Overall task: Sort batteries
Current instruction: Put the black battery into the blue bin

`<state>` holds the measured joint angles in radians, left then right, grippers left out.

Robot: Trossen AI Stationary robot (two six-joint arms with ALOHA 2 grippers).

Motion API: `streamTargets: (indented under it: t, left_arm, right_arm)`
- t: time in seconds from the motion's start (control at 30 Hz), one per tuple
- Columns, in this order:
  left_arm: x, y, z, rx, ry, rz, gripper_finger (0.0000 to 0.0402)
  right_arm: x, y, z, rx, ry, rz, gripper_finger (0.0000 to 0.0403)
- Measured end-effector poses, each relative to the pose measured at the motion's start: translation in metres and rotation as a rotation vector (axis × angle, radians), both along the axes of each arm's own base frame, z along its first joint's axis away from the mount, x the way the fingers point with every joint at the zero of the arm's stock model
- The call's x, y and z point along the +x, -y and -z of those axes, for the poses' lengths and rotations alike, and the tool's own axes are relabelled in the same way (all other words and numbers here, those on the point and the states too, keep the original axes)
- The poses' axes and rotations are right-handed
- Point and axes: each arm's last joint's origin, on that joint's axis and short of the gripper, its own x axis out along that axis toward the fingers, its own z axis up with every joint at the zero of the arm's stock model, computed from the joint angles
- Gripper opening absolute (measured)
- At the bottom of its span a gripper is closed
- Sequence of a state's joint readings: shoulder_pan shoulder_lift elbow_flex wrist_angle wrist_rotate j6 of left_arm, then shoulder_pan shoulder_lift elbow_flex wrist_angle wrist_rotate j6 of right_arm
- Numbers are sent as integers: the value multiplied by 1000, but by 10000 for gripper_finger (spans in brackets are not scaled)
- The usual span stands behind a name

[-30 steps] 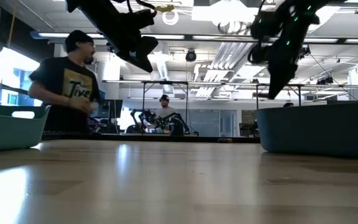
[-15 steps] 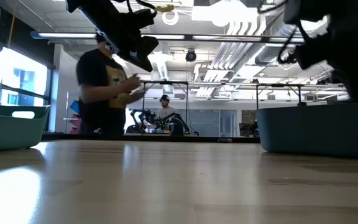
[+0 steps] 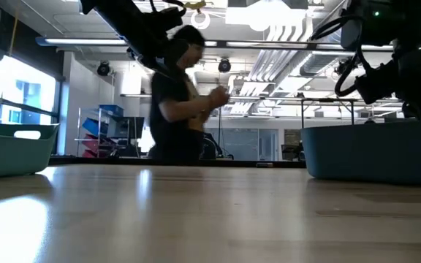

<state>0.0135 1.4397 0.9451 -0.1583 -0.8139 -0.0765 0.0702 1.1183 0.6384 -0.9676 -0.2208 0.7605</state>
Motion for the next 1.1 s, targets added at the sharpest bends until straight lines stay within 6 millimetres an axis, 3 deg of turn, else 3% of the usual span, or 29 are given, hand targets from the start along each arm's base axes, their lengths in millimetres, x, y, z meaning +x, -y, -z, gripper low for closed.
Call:
streamTargets:
  t: [0.2, 0.4, 0.57, 0.7, 0.8, 0.93, 1.1]
  left_arm:
    - [0, 0, 0, 0, -2, 1, 3]
    - [0, -1, 0, 10, -15, 4, 3]
    - [-1, -8, 0, 16, -22, -16, 3]
    - [-2, -16, 0, 17, -22, -44, 3]
    - [-2, -19, 0, 17, -23, -53, 3]
    - [-2, -19, 0, 17, -24, -56, 3]
    - [-2, -19, 0, 20, -30, -53, 3]
  right_arm:
    - [4, 10, -9, -5, 23, 11, 136]
    - [14, 17, -58, -69, 88, -43, 152]
    - [29, 34, -103, -403, 278, -85, 152]
    - [53, 64, -117, -636, 503, -44, 153]
    - [72, 93, -103, -731, 573, -21, 153]
    - [93, 139, -62, -777, 559, 34, 144]
    - [115, 192, -16, -818, 488, 145, 82]
